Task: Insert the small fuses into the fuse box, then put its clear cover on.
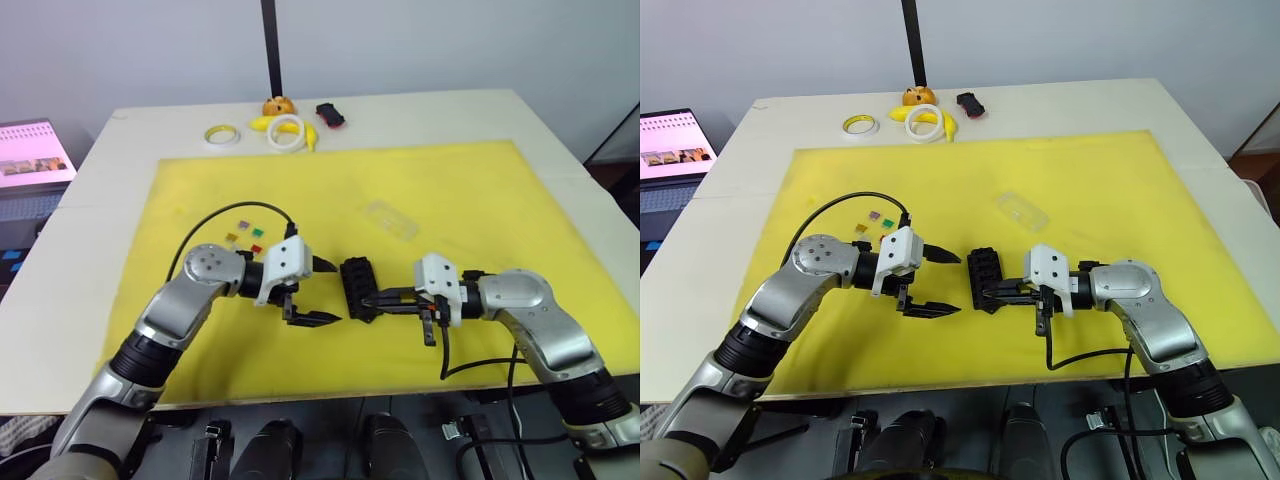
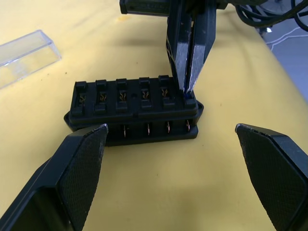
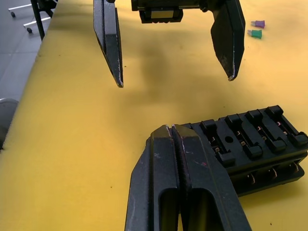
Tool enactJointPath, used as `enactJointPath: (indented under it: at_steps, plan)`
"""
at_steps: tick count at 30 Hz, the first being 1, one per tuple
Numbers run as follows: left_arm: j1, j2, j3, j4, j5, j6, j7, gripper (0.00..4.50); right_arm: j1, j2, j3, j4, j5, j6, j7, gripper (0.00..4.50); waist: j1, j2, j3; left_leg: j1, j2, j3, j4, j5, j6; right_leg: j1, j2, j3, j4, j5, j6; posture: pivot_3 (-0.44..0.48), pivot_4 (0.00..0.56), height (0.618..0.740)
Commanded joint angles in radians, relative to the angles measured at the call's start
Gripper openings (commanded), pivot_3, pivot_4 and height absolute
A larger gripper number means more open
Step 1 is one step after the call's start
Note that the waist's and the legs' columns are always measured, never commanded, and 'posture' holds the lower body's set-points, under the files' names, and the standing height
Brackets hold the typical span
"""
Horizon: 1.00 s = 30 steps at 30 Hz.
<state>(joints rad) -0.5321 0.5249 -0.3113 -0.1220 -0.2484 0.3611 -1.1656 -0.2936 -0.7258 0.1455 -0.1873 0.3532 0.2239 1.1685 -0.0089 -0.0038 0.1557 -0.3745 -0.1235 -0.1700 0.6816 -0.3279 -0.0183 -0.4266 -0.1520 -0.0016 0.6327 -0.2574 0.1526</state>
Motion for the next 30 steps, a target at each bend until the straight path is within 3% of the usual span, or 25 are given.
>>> enactJointPath:
  at_steps: [1,7,8,11,14,17,23,30]
  plan:
    - [-0.014,-0.002,0.024,-0.021,-0.013,-0.008,0.011,4.5,-0.004,-0.005,-0.077,-0.089,0.071,0.067,-0.04,0.07,0.0,0.0,0.0,0.0,0.0,0.0,0.0,0.0,0.0,0.0,0.0,0.0,0.0,0.0,0.0,0.0,0.15,0.74]
    - [0.09,0.065,0.209,-0.134,-0.196,0.158,0.039,4.5,0.052,-0.077,-0.339,-0.18,0.205,0.282,-0.183,0.07,0.001,0.0,0.0,0.0,0.0,0.0,0.0,0.0,0.0,0.0,0.0,0.0,0.0,0.0,0.0,0.0,0.15,0.74]
    - [0.125,0.095,0.263,-0.151,-0.234,0.202,0.047,4.5,0.072,-0.094,-0.399,-0.173,0.225,0.319,-0.204,0.32,0.002,0.0,0.0,0.0,0.0,0.0,0.0,0.0,0.0,0.0,0.0,0.0,0.0,0.0,0.0,0.0,0.15,0.74]
    - [0.206,0.168,0.372,-0.18,-0.305,0.29,0.066,4.5,0.119,-0.134,-0.526,-0.156,0.264,0.383,-0.234,1.4,0.001,0.0,0.0,0.0,0.0,0.0,0.0,0.0,0.0,0.0,0.0,0.0,0.0,0.0,0.0,0.0,0.15,0.74]
    - [0.365,0.294,0.598,-0.106,-0.378,0.411,0.063,4.5,0.192,-0.211,-0.667,-0.078,0.206,0.407,-0.262,2.93,-0.002,0.001,0.0,0.0,0.0,0.0,-0.001,0.0,0.001,-0.001,0.0,0.001,0.0,0.0,0.0,0.0,0.15,0.74]
    - [0.458,0.351,0.699,-0.062,-0.406,0.455,0.072,4.5,0.243,-0.249,-0.722,-0.021,0.172,0.382,-0.26,4.45,0.0,0.001,0.0,0.001,0.0,0.001,-0.002,-0.001,0.001,-0.001,0.0,0.001,0.0,0.0,0.0,0.0,0.15,0.74]
    - [0.587,0.417,0.836,0.039,-0.417,0.512,0.089,4.5,0.292,-0.256,-0.776,0.035,0.135,0.351,-0.281,4.45,0.005,0.001,0.0,0.001,0.0,0.001,-0.001,-0.001,0.001,0.001,0.0,0.001,0.0,0.0,0.0,0.0,0.15,0.74]
    - [0.449,0.382,0.817,0.083,-0.514,0.657,0.164,4.5,0.252,-0.227,-0.706,-0.029,0.166,0.373,-0.309,4.45,0.018,0.002,0.0,0.001,0.0,0.002,0.0,-0.001,0.001,0.001,-0.001,0.001,0.0,0.0,0.0,0.0,0.15,0.74]
